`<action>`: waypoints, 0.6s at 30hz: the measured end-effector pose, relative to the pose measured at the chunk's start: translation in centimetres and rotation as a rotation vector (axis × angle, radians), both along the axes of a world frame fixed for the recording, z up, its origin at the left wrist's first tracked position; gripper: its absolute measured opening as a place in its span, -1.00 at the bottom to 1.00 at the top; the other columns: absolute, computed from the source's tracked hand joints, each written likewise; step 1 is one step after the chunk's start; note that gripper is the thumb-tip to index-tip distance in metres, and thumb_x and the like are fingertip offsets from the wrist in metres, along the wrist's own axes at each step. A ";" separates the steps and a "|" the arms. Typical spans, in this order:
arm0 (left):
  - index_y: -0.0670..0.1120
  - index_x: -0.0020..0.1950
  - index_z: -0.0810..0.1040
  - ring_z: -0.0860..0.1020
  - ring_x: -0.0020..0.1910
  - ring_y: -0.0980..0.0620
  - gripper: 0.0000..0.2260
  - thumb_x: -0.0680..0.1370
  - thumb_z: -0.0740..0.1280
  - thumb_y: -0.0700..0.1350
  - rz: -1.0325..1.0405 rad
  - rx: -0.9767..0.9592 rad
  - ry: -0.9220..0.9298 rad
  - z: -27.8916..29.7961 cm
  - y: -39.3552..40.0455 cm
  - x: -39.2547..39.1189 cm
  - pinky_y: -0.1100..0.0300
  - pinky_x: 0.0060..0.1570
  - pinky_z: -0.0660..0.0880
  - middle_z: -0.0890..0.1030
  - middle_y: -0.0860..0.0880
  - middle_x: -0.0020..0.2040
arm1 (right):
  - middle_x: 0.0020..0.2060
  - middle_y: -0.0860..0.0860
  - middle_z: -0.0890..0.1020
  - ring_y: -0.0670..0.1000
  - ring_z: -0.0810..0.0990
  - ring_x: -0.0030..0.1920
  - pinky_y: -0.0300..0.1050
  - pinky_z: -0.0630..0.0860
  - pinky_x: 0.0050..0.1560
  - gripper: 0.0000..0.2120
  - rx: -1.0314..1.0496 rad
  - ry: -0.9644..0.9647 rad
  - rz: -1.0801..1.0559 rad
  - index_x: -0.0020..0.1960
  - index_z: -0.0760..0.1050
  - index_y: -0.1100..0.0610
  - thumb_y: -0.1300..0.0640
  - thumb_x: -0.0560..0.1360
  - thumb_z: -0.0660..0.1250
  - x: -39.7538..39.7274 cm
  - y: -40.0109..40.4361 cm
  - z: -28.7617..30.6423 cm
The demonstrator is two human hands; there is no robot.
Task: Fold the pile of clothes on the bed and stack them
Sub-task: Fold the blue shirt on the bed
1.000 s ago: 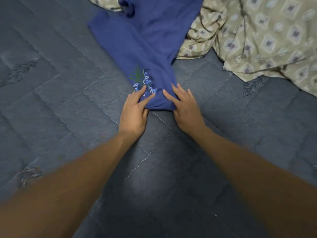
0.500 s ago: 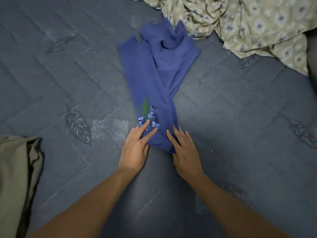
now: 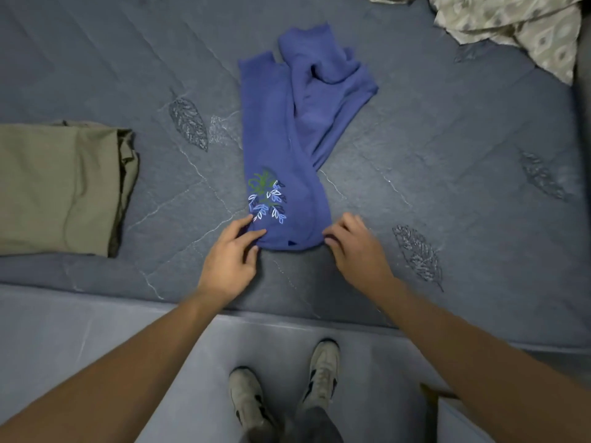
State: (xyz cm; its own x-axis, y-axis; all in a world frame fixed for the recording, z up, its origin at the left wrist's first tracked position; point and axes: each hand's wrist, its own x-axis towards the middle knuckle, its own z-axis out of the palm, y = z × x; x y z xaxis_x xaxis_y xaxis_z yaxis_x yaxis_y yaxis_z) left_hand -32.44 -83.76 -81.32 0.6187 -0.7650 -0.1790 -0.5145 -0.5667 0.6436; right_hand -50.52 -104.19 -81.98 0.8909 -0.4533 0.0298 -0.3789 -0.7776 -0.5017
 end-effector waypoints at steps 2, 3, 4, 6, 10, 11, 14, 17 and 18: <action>0.00 0.40 0.62 0.46 0.47 0.00 -0.58 0.55 0.41 -0.23 0.031 0.010 -0.015 0.4 0.7 -0.4 0.01 0.38 0.49 0.44 0.06 0.52 | 0.02 0.13 0.52 0.20 0.52 0.02 0.17 0.54 -0.04 -0.87 0.039 0.024 0.013 0.14 0.59 0.22 0.27 0.60 0.38 0.1 -0.2 0.3; 0.01 0.42 0.61 0.45 0.47 0.01 -0.56 0.54 0.42 -0.20 0.043 0.010 -0.021 0.7 0.8 -0.6 0.01 0.39 0.48 0.45 0.06 0.51 | 0.06 0.13 0.52 0.19 0.52 0.06 0.18 0.54 -0.01 -0.83 0.060 0.036 0.017 0.19 0.58 0.21 0.26 0.60 0.37 0.3 -0.4 0.5; 0.01 0.43 0.59 0.45 0.47 0.01 -0.56 0.54 0.43 -0.18 0.054 0.009 -0.028 1.0 0.6 -0.7 0.01 0.39 0.48 0.45 0.07 0.50 | 0.08 0.12 0.52 0.19 0.52 0.08 0.19 0.54 0.02 -0.80 0.071 0.044 0.014 0.22 0.57 0.20 0.26 0.61 0.35 0.4 -0.6 0.7; 0.01 0.44 0.57 0.46 0.45 -0.01 -0.57 0.55 0.43 -0.13 0.062 0.020 -0.050 1.7 -0.5 -0.8 -0.01 0.38 0.48 0.46 0.07 0.49 | 0.11 0.10 0.52 0.19 0.52 0.13 0.20 0.54 0.06 -0.77 0.074 0.061 -0.011 0.26 0.55 0.19 0.25 0.61 0.34 0.8 -1.2 1.3; -0.06 0.43 0.53 0.49 0.36 -0.13 -0.60 0.61 0.41 -0.03 0.036 0.059 -0.090 3.3 -4.8 -0.5 -0.11 0.32 0.46 0.50 -0.02 0.38 | 0.19 0.06 0.48 0.15 0.47 0.22 0.18 0.53 0.13 -0.71 0.082 0.118 -0.054 0.32 0.50 0.14 0.20 0.60 0.35 2.5 -3.5 2.0; -0.06 0.45 0.50 0.48 0.35 -0.14 -0.59 0.62 0.39 0.01 0.025 0.076 -0.097 3.5 -6.3 -0.3 -0.11 0.30 0.46 0.50 -0.03 0.37 | 0.21 0.05 0.47 0.14 0.45 0.23 0.18 0.53 0.15 -0.70 0.084 0.130 -0.067 0.33 0.49 0.13 0.18 0.60 0.35 3.0 -4.3 1.9; -0.02 0.59 0.37 0.41 0.43 -0.14 -0.47 0.65 0.33 0.11 0.015 0.107 -0.097 3.3 -11.3 1.1 -0.13 0.35 0.42 0.43 -0.04 0.46 | 0.27 0.04 0.45 0.15 0.42 0.28 0.20 0.49 0.22 -0.62 0.106 0.151 -0.092 0.40 0.44 0.12 0.16 0.60 0.36 5.4 -6.9 1.3; 0.09 0.66 0.24 0.31 0.53 -0.10 -0.42 0.67 0.28 0.17 0.027 0.116 -0.078 2.9 -15.9 3.6 -0.15 0.39 0.41 0.32 -0.03 0.55 | 0.38 0.07 0.42 0.19 0.40 0.35 0.18 0.43 0.34 -0.52 0.085 0.158 -0.063 0.48 0.40 0.13 0.15 0.59 0.37 8.2 -10.2 1.0; 0.14 0.66 0.24 0.29 0.54 -0.10 -0.43 0.67 0.28 0.17 0.037 0.126 -0.079 2.7 -17.2 4.7 -0.14 0.39 0.41 0.30 -0.06 0.56 | 0.42 0.09 0.41 0.20 0.38 0.38 0.16 0.39 0.38 -0.49 0.080 0.158 -0.064 0.51 0.38 0.13 0.15 0.59 0.38 9.2 -11.5 1.0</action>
State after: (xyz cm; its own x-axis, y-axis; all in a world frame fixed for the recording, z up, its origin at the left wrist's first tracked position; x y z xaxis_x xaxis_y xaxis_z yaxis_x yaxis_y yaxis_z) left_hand -27.77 -100.92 -78.57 0.6617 -0.7162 -0.2217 -0.5384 -0.6598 0.5242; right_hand -41.36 -115.71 -80.99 0.8509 -0.5045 -0.1468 -0.5054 -0.7095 -0.4911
